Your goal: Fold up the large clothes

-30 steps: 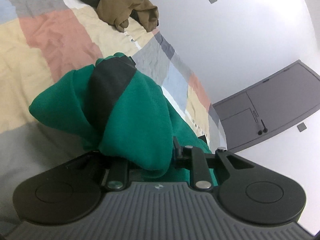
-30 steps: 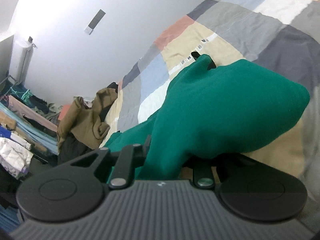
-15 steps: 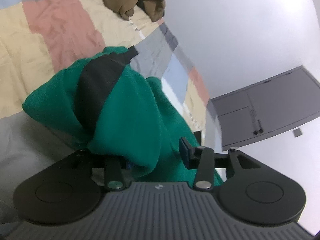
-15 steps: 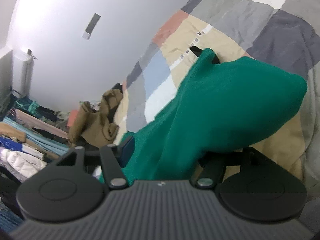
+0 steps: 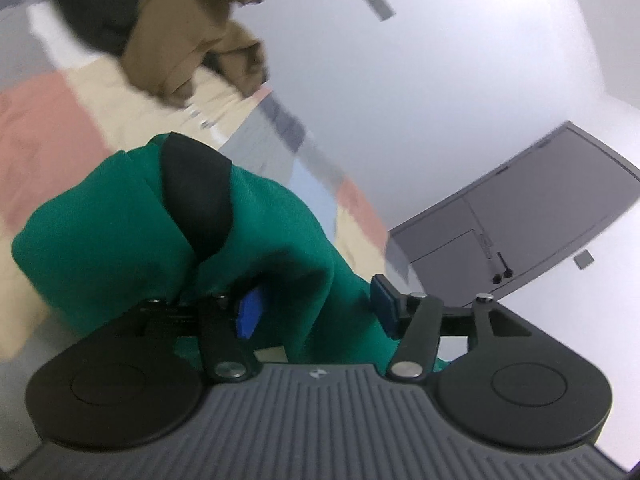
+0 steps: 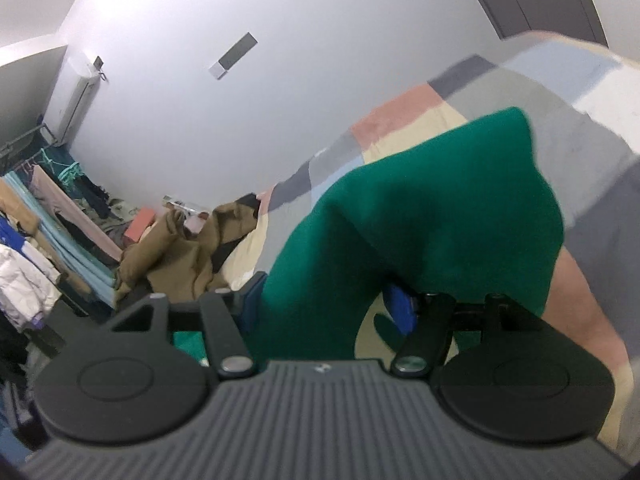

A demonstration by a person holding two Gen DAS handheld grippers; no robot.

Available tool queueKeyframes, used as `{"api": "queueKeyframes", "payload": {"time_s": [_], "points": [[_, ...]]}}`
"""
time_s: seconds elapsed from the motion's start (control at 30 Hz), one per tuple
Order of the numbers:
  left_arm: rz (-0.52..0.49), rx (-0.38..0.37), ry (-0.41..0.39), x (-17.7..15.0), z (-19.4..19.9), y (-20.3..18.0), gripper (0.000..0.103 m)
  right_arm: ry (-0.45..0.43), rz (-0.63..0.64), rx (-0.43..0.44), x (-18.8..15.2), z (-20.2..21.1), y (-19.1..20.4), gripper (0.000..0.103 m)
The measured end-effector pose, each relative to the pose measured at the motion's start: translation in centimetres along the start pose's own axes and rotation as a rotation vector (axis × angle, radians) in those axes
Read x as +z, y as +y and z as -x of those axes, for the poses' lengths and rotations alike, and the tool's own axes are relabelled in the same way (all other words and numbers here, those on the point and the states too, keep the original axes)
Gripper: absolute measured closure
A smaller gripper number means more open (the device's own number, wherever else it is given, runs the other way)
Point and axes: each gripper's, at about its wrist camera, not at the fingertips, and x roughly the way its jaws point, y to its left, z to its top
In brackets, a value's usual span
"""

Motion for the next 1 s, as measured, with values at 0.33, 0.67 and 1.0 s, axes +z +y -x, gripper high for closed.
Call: {"api": "queueKeyframes", "payload": {"time_s": [0.33,0.67,1.0], "points": [[-0.282,0.078,-0.108,1.6,-7.0,0.9,0.039,-0.036,0.118,-0.071,2.1,-7.0,-2.1,0.03],[-0.38,0.194,0.012,2.2,-16.0,5.4,0.04,0.044,0.228,-0.156,1.6,-15.5,-4.5,0.023],[-0.379,0.184,0.058,3.3,-18.4,6.9,0.04,0.101,0.279,-0.205,1.7,-21.0,-5.1,0.024]]}}
